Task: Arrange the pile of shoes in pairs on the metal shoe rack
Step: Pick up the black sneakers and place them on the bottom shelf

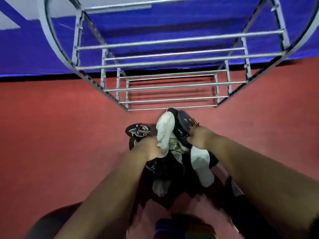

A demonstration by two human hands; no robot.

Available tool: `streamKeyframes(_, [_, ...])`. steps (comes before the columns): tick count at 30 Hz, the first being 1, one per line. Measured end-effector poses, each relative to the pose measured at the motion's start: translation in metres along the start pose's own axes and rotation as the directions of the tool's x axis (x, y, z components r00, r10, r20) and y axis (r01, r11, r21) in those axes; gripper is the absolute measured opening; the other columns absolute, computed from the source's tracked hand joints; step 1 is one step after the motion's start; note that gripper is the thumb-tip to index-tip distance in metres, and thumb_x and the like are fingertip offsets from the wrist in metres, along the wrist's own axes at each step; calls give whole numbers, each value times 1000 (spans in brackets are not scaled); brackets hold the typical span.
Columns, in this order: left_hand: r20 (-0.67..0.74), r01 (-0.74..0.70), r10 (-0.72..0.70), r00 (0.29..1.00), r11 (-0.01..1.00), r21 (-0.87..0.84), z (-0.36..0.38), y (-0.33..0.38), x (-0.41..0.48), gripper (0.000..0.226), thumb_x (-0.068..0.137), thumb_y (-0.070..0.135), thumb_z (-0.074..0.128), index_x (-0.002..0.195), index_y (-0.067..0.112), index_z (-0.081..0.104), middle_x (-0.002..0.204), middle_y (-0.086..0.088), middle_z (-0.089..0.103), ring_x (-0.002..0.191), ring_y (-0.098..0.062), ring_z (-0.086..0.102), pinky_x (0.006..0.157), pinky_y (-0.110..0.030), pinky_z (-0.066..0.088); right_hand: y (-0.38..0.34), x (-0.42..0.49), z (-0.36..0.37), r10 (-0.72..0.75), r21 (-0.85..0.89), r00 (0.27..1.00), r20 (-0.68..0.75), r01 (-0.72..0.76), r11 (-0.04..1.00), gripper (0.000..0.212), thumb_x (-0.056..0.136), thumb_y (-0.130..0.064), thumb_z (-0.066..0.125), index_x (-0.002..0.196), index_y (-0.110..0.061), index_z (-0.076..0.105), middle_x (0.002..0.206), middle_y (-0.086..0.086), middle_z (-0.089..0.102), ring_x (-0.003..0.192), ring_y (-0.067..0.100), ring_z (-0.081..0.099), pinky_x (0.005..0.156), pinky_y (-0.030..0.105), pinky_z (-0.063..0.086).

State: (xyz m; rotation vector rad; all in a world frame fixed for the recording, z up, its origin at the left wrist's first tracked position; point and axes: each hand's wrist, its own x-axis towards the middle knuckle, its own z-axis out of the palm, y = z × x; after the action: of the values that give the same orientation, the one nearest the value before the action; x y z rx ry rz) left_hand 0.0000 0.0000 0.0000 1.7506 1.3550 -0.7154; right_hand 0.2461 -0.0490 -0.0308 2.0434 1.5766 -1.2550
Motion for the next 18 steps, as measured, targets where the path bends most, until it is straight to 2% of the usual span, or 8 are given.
streamKeyframes(3, [-89,4,0,996,999,43,29,-4,38,47,97,39,59,136,12,54,133,-15,55,118,-36,60,98,-45,53,4,34,28,-1,-2,1000,-11,1,1000,34,99,-37,55,110,-7,68,118,16,69,108,34,65,85,31,49])
streamKeyframes(5, [-91,23,-16,996,997,77,48,-6,59,57,94,47,61,139,12,53,136,-15,48,117,-39,61,101,-51,53,0,51,42,-6,-7,1000,-12,6,1000,27,100,-36,55,100,-10,63,111,15,69,107,34,65,87,33,51])
streamKeyframes(8, [-99,34,-19,995,989,146,67,-7,80,63,90,52,65,139,13,54,136,-13,38,113,-40,60,100,-49,54,0,75,60,-7,-20,1000,-17,6,1000,24,98,-38,55,93,-14,56,98,11,65,98,33,64,85,35,53])
streamKeyframes(11, [-131,11,2,991,995,104,77,-9,98,58,89,48,69,134,14,57,133,-12,38,113,-39,58,98,-46,53,-1,95,74,-3,-62,1000,-19,2,998,26,100,-36,54,107,-12,60,107,12,68,104,34,64,90,39,55])
streamKeyframes(14, [-143,7,3,990,998,68,79,-13,109,57,85,48,72,130,15,59,131,-11,41,113,-37,56,97,-48,54,-12,104,76,33,-57,999,-20,-34,998,22,104,-31,50,102,-10,57,92,8,62,97,32,62,82,34,50])
streamKeyframes(16, [-154,3,6,988,998,58,81,-17,114,56,83,49,73,126,15,59,131,-10,42,113,-37,56,96,-49,54,-15,109,78,59,-33,997,-40,-60,998,22,104,-29,50,109,-9,59,85,5,59,89,29,60,78,33,48])
streamKeyframes(18, [-176,-4,13,984,999,49,83,-20,114,56,82,51,75,122,15,59,130,-8,43,114,-36,56,95,-49,55,-8,114,81,76,-17,994,-82,-78,997,27,100,-26,51,115,-7,61,81,5,64,81,29,60,73,33,47])
